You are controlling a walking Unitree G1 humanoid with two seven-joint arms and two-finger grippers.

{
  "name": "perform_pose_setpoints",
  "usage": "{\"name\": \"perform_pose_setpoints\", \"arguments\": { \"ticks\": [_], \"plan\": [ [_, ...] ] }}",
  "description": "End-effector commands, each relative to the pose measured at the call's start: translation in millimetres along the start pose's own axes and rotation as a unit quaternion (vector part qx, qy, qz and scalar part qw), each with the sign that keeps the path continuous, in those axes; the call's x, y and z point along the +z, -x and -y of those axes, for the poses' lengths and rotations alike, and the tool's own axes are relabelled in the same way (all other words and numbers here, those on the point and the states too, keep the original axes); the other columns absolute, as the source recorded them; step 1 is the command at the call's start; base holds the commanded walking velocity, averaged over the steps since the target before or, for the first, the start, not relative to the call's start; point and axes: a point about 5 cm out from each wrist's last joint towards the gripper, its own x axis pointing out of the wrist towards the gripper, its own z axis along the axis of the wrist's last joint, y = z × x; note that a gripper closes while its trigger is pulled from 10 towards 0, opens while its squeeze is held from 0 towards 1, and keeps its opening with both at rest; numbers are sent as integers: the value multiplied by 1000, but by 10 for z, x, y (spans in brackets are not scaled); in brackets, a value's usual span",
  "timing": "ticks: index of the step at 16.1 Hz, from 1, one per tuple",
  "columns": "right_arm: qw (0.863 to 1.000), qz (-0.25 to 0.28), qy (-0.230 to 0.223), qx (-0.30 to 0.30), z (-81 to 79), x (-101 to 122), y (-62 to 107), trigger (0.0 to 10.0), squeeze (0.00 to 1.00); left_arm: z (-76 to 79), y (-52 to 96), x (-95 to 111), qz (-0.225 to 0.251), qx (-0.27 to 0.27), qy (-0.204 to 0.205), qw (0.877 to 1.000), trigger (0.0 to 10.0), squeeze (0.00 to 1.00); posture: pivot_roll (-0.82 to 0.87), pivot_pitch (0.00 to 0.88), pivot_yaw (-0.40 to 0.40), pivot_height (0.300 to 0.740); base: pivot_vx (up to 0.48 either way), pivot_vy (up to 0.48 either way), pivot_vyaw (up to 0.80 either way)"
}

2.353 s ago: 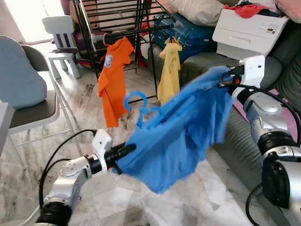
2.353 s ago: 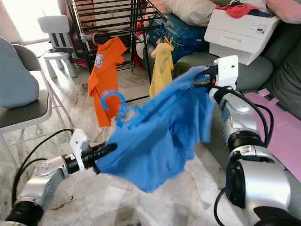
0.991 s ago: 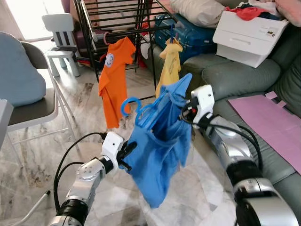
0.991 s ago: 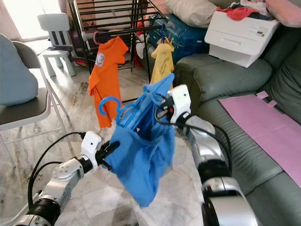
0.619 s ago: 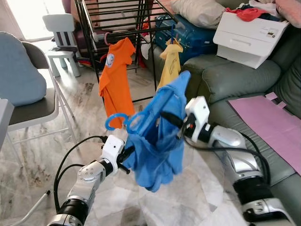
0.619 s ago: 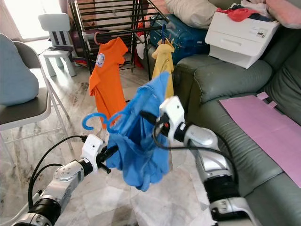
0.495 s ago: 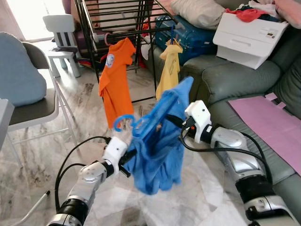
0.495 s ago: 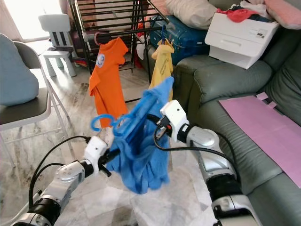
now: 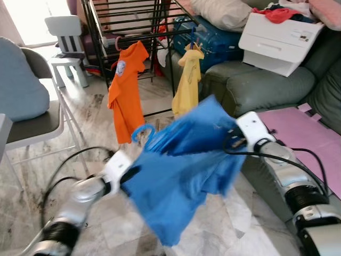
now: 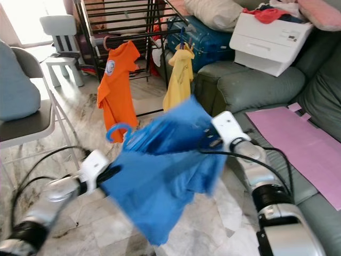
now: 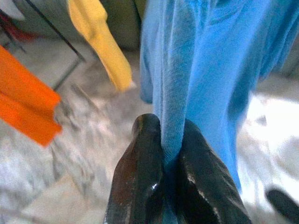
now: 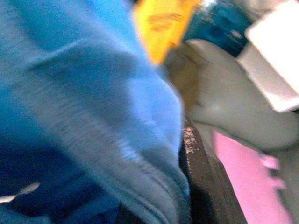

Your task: Hang hanger

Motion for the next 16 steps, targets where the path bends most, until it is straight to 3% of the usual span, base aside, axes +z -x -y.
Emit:
{"name": "perform_pose_setpoints", "arguments": {
  "ticks": [1,6,8,11,13,16],
  "plan": [
    [999,15,10,-44,182,118,-16,0,0,-51,65,-28,-15,-3,-6,1000,0,0,-98,0,12,740,0,0,0],
    [995,67,10,-73,180,479,-133,0,0,38,84,-155,-74,-49,-45,995,0,0,-103,0,24,740,0,0,0],
    [992,114,-3,-58,25,811,-221,0,0,52,82,-193,-105,-66,-53,991,0,0,-97,0,27,740,0,0,0],
    [989,141,-5,-40,-97,972,-248,0,0,24,105,-206,-117,-64,-54,990,0,0,-96,0,30,740,0,0,0],
    [988,154,-12,-15,-203,1028,-251,0,0,20,109,-209,-120,-64,-54,989,0,0,-96,0,31,740,0,0,0],
    [980,181,-6,83,-461,1118,-216,0,0,31,84,-193,-123,-65,-49,989,0,0,-99,0,31,740,0,0,0]
  ]
}}
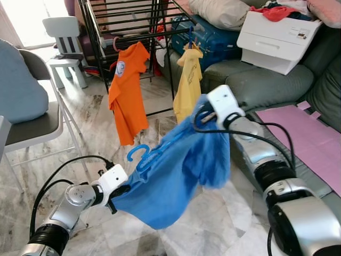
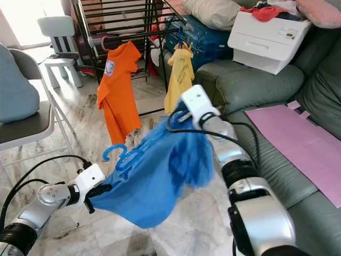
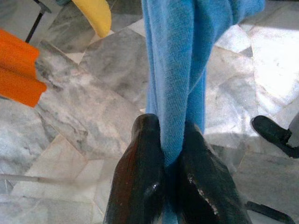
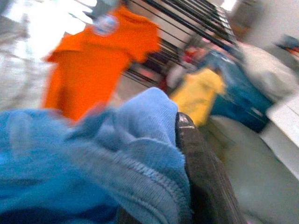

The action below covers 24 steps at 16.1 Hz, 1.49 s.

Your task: Hang hanger

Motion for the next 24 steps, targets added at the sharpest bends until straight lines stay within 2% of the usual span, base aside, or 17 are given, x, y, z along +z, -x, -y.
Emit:
{"name": "perform_pose_setpoints", "arguments": {
  "ticks": [1,3,6,9,11,12,13,14,15,16,19,22,23,24],
  "plan": [
    [998,39,5,47,-88,161,-5,0,0,-3,-4,4,-11,-3,-5,1000,0,0,-99,0,31,740,0,0,0],
    [989,47,-7,139,-311,184,53,0,0,-38,-22,50,-3,9,6,1000,0,0,-101,0,29,740,0,0,0],
    [961,49,16,272,-622,102,246,0,0,-81,-43,112,12,28,22,999,0,0,-101,0,28,740,0,0,0],
    [946,28,8,322,-722,-12,372,0,0,-74,-58,141,16,25,23,999,0,0,-102,0,30,740,0,0,0],
    [932,2,36,361,-842,-155,482,0,0,-63,-75,173,21,22,25,999,0,0,-101,0,28,740,0,0,0],
    [931,-4,37,364,-869,-186,493,0,0,-61,-78,180,22,21,25,999,0,0,-101,0,28,740,0,0,0],
    [925,-19,61,376,-943,-274,538,0,0,-57,-84,203,27,20,28,999,0,0,-99,0,26,740,0,0,0],
    [927,-30,74,366,-953,-339,535,941,0,-54,-85,220,32,19,28,999,0,0,-97,0,25,740,0,0,0],
    [929,-38,70,360,-940,-384,541,0,0,-52,-80,228,33,17,27,999,0,0,-94,0,24,740,0,0,0],
    [937,-38,55,343,-914,-386,530,0,0,-67,-58,234,35,19,25,999,0,0,-95,0,25,740,0,0,0],
    [935,-44,66,345,-960,-436,539,0,0,-124,-32,356,62,35,24,997,0,0,-90,0,24,740,0,0,0],
    [951,-43,75,297,-942,-457,468,0,0,-232,-30,583,123,87,70,986,0,0,-90,0,23,740,0,0,0],
    [967,-51,79,239,-852,-478,393,0,0,-225,-31,688,146,86,84,982,0,0,-89,0,22,740,0,0,0],
    [974,-51,79,206,-787,-475,356,0,0,-203,-31,717,149,78,80,982,0,0,-88,0,22,740,0,0,0]
  ]
}}
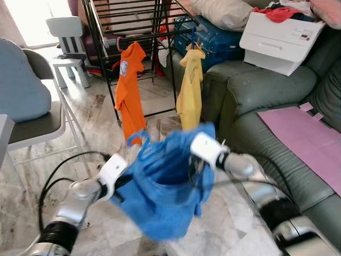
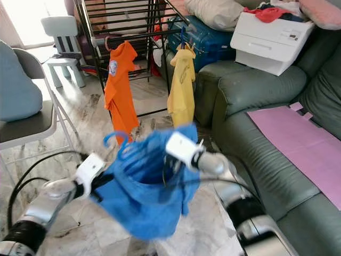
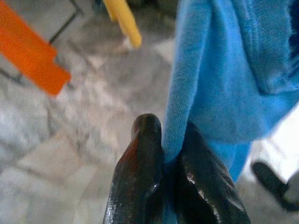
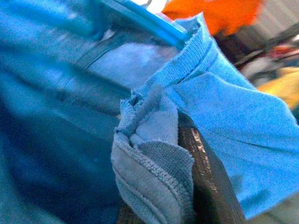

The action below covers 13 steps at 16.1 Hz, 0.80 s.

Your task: Hang hanger

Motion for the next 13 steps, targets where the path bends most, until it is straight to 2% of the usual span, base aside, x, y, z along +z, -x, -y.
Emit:
{"name": "perform_pose_setpoints", "arguments": {
  "ticks": [1,3,4,5,6,8,10,13],
  "plan": [
    [1000,-1,-3,4,-108,-4,-72,0,0,-56,-9,475,94,2,-15,995,0,0,-88,0,21,740,0,0,0],
    [991,8,-47,-121,286,34,-52,0,0,0,23,451,82,-21,-59,995,0,0,-87,0,22,740,0,0,0],
    [981,19,-53,-186,516,99,-17,0,0,3,38,398,70,-23,-64,995,0,0,-89,0,23,740,0,0,0],
    [977,17,-53,-207,602,110,-3,0,0,14,47,384,68,-29,-60,995,0,0,-89,0,23,740,0,0,0],
    [970,15,-33,-242,736,142,30,0,0,35,65,349,56,-38,-74,995,0,0,-89,0,24,740,0,0,0],
    [952,16,-14,-306,986,205,100,0,0,63,100,240,25,-49,-84,995,0,0,-84,0,26,740,0,0,0],
    [942,26,0,-336,1092,257,139,0,0,76,120,184,9,-52,-86,995,0,0,-82,0,24,740,0,0,0],
    [940,67,7,-335,1094,382,129,0,0,81,135,89,-15,-50,-88,995,0,0,-84,0,29,740,0,0,0]
  ]
}}
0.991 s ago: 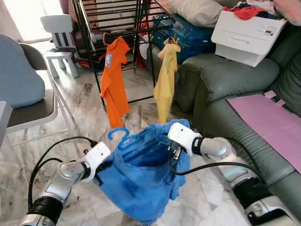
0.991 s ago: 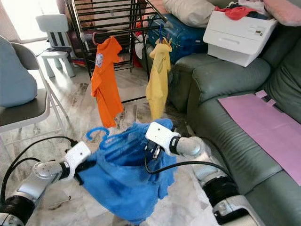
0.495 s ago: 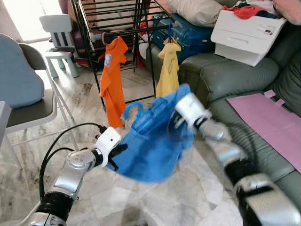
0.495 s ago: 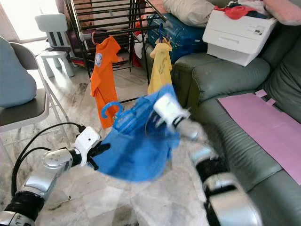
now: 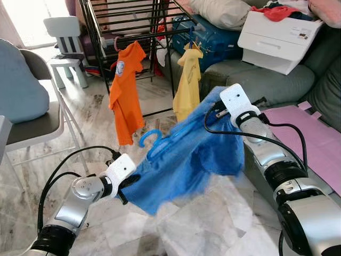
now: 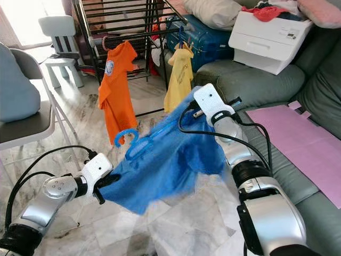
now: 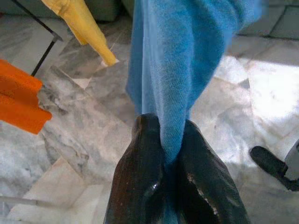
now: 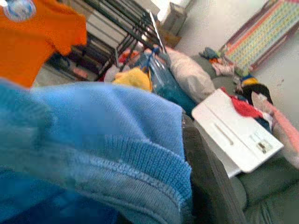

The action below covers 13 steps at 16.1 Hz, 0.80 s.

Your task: Hang hanger

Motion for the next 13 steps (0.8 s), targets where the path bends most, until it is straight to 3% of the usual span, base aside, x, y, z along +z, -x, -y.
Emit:
{"name": "perform_pose_setpoints", "arguments": {
  "ticks": [1,4,9,13],
  "plan": [
    [998,69,-6,-3,60,292,-67,0,0,-21,12,-57,-21,7,3,1000,0,0,-86,0,34,740,0,0,0],
    [992,123,-21,32,-9,468,-18,0,0,-35,-27,-94,-34,20,13,999,0,0,-95,0,42,740,0,0,0],
    [980,164,-40,109,-183,697,102,0,0,-76,-65,-142,-47,39,25,998,0,0,-102,0,48,740,0,0,0],
    [953,131,-35,272,-759,602,366,0,0,-92,-148,-16,-10,57,79,995,0,0,-100,0,46,740,0,0,0]
  ]
}}
